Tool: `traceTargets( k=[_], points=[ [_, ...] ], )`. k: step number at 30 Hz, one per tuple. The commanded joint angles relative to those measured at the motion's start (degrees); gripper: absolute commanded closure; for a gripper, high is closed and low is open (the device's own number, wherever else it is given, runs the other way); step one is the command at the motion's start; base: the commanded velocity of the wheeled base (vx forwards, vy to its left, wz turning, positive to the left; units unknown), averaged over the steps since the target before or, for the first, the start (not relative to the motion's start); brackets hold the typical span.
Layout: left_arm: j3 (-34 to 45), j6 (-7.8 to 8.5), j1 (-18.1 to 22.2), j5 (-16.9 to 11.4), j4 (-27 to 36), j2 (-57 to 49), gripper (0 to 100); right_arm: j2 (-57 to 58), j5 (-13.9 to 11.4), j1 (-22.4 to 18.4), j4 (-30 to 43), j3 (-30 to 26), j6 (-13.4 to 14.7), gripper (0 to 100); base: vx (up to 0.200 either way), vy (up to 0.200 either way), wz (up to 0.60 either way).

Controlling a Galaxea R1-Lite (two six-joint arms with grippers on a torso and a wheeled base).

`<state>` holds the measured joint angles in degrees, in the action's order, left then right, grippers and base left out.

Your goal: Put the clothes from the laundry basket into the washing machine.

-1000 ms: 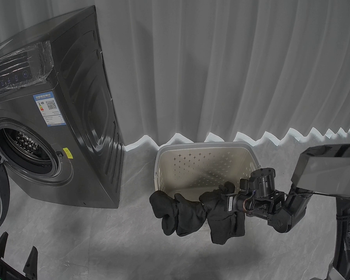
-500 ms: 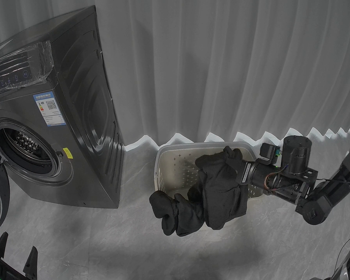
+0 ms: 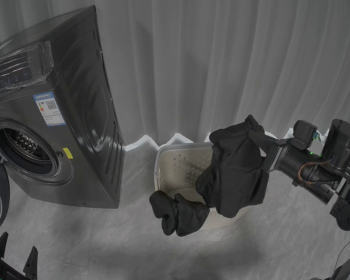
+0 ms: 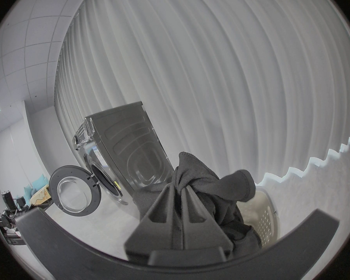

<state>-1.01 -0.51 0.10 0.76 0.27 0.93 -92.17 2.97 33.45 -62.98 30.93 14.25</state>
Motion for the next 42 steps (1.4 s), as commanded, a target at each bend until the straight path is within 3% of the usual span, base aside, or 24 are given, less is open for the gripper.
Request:
traceTargets(
  k=[1, 7, 8, 11, 23, 32, 42],
  points=[
    [1.01, 0.07, -0.01, 0.04, 0.0, -0.93, 0, 5.6, 0.89, 0.39, 0.22, -0.17, -0.54, 100, 0.0, 0.0, 0.0],
    [0.92, -0.19, -0.1, 0.04, 0.0, -0.93, 0, 8.33, 0.98, 0.3, 0.57, 0.01, -2.3, 100, 0.0, 0.0, 0.0],
    [0.92, -0.37, -0.01, 0.04, 0.0, -0.93, 0, 8.76, 1.07, 0.3, 0.49, -0.69, -4.58, 100, 0.0, 0.0, 0.0],
    [0.92, -0.28, -0.01, 0.04, 0.0, -0.93, 0, 9.73, 1.07, 0.39, 0.22, -0.78, -5.64, 100, -0.067, 0.0, 0.0],
    [0.92, -0.1, -0.01, 0.04, 0.0, -0.93, 0, 11.4, 0.45, 1.79, -0.22, -1.84, -5.73, 100, -0.2, 0.0, 0.0],
    [0.92, -0.19, -0.01, 0.04, 0.0, -0.93, 0, 11.84, 0.37, 2.32, -0.3, -1.92, -5.46, 100, 0.0, 0.0, 0.0],
    [0.92, -0.45, -0.01, 0.04, 0.0, -0.93, 0, 11.93, 0.37, 2.41, -0.3, -1.84, -5.46, 100, 0.0, 0.2, 0.0]
  ],
)
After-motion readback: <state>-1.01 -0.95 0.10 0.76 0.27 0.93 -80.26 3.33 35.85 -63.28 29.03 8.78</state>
